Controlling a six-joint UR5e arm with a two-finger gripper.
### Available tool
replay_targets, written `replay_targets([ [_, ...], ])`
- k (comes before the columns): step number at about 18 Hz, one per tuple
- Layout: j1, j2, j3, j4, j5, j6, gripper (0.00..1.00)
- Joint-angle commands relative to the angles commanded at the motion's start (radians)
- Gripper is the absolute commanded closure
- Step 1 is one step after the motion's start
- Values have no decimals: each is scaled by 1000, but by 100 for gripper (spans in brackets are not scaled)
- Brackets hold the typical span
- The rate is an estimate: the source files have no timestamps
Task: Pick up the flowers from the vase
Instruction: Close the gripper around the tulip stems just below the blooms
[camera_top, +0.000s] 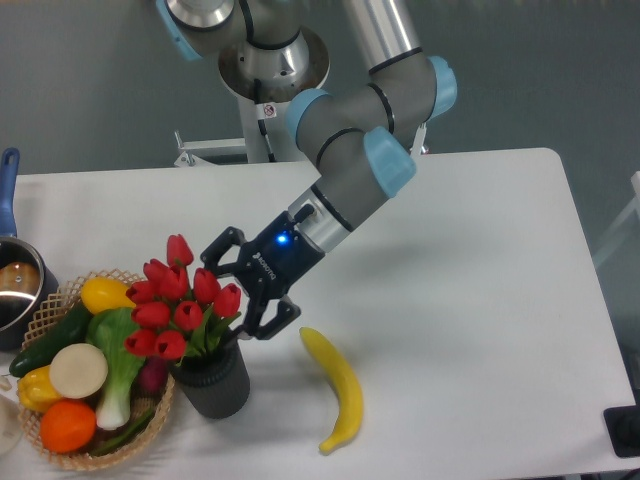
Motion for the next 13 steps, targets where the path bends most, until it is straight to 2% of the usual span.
replay_targets([
  [1,2,0,-2,0,-2,23,95],
  [2,3,2,-3,0,0,43,100],
  [9,15,18,-5,-2,0,36,100],
  [13,15,70,6,-2,-5,-62,100],
])
